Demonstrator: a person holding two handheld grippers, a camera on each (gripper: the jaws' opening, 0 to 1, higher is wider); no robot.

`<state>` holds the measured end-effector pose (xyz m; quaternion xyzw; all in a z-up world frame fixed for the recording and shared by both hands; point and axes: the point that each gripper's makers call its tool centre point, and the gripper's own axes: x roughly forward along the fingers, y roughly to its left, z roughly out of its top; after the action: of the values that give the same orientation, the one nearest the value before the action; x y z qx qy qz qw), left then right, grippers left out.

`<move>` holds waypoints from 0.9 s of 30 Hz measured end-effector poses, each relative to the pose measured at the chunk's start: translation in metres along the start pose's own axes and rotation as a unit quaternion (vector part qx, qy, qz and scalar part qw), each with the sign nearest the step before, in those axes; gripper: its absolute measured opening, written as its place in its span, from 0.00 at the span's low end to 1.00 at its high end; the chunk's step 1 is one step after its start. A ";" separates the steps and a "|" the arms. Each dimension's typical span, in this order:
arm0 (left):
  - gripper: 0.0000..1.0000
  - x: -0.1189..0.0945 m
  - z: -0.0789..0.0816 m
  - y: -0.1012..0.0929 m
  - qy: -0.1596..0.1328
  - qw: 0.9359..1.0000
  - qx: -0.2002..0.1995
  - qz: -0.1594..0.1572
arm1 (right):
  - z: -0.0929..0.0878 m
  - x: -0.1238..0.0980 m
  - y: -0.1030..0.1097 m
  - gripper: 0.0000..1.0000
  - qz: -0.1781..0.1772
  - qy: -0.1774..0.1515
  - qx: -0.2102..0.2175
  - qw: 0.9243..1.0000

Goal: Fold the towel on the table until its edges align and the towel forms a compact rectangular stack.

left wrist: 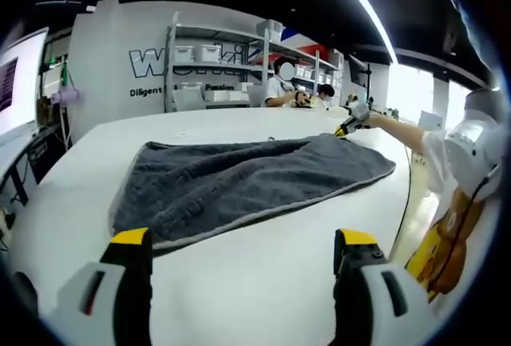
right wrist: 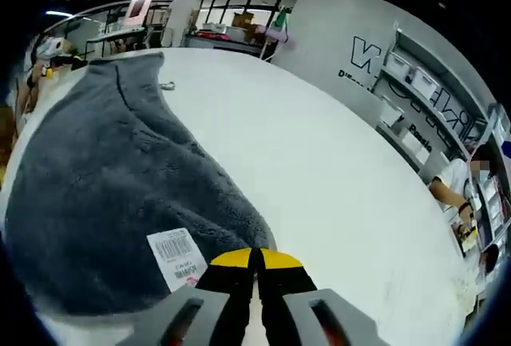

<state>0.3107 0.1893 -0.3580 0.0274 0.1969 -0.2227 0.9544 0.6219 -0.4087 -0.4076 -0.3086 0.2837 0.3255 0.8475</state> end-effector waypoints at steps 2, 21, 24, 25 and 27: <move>0.99 0.002 -0.001 0.003 0.002 1.000 -0.002 0.003 | 0.006 0.012 -0.013 0.02 -0.019 0.009 0.002 1.000; 0.99 0.003 -0.006 0.025 0.006 1.000 -0.019 0.018 | 0.021 0.049 -0.070 0.02 -0.100 0.040 0.044 0.993; 0.99 0.003 -0.005 0.026 0.005 1.000 -0.023 0.018 | 0.022 0.045 -0.071 0.09 -0.118 0.028 0.053 0.991; 0.99 0.003 -0.004 0.026 0.005 1.000 -0.023 0.017 | 0.022 0.043 -0.072 0.12 -0.123 0.022 0.060 0.990; 0.99 0.001 -0.001 0.024 0.002 1.000 -0.021 0.015 | 0.023 0.033 -0.075 0.14 -0.132 0.006 0.080 0.988</move>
<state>0.3214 0.2102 -0.3604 0.0106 0.2032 -0.2042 0.9575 0.7034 -0.4249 -0.3897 -0.2771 0.2708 0.1848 0.9032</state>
